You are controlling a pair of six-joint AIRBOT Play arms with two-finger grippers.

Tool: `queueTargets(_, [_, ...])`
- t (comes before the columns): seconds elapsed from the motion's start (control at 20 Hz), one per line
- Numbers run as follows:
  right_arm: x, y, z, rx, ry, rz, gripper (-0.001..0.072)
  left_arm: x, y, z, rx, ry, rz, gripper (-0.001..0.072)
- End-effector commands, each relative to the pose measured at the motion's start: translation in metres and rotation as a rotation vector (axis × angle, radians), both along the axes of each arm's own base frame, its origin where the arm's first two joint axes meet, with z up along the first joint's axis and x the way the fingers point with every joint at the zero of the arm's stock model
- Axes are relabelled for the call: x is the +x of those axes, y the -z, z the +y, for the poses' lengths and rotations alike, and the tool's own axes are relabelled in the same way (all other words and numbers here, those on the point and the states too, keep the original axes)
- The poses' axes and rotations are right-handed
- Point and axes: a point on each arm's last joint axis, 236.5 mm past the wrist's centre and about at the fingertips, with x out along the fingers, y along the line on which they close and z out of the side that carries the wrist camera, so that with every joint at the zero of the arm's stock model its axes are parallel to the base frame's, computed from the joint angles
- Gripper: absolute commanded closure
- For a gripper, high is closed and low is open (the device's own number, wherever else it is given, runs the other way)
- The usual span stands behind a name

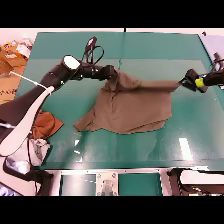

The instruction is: Fold the shirts.

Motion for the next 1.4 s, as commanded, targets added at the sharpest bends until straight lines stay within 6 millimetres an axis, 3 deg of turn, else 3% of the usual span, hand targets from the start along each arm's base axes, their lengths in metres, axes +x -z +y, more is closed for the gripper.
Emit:
queueTargets(0.0, [-0.008, 0.017, -0.024, -0.001, 0.016, 0.063, 0.0269, -0.011, 0.005, 0.027, 0.002, 0.093, 0.109, 0.0036])
queueTargets(0.1, [-0.033, 0.003, -0.04, 0.029, 0.024, 0.122, 0.0271, -0.013, -0.015, 0.068, -0.006, 0.14, 0.155, 0.0036])
queueTargets(0.25, [-0.086, 0.011, -0.022, 0.124, 0.01, 0.264, 0.0379, -0.016, -0.027, 0.128, -0.016, 0.137, 0.235, 0.0036])
queueTargets(0.3, [-0.103, 0.022, -0.007, 0.15, 0.001, 0.302, 0.0386, -0.017, -0.025, 0.142, -0.013, 0.132, 0.255, 0.0036])
queueTargets(0.45, [-0.161, 0.061, 0.063, 0.272, -0.032, 0.419, 0.0379, -0.029, -0.003, 0.181, 0.083, 0.105, 0.35, 0.0036])
queueTargets(0.65, [-0.199, 0.101, 0.124, 0.353, -0.045, 0.473, 0.0379, -0.062, 0.04, 0.212, 0.237, 0.096, 0.532, 0.0037])
queueTargets(0.75, [-0.195, 0.113, 0.135, 0.344, -0.029, 0.447, 0.0378, -0.094, 0.063, 0.211, 0.231, 0.135, 0.665, 0.0037])
queueTargets(0.85, [-0.178, 0.116, 0.137, 0.313, -0.023, 0.384, 0.0382, -0.128, 0.085, 0.209, 0.218, 0.15, 0.775, 0.0037])
queueTargets(0.9, [-0.169, 0.114, 0.136, 0.3, -0.033, 0.341, 0.0514, -0.142, 0.095, 0.208, 0.213, 0.148, 0.811, 0.0037])
queueTargets(0.95, [-0.163, 0.112, 0.133, 0.284, -0.053, 0.31, 0.0693, -0.154, 0.101, 0.207, 0.21, 0.147, 0.821, 0.0037])
queueTargets(1.15, [-0.149, 0.087, 0.114, 0.269, -0.093, 0.275, 0.0698, -0.173, 0.131, 0.195, 0.247, 0.105, 0.773, 0.0038])
queueTargets(1.35, [-0.135, 0.061, 0.113, 0.266, -0.142, 0.229, 0.0698, -0.197, 0.169, 0.158, 0.32, 0.139, 0.736, 0.0039])
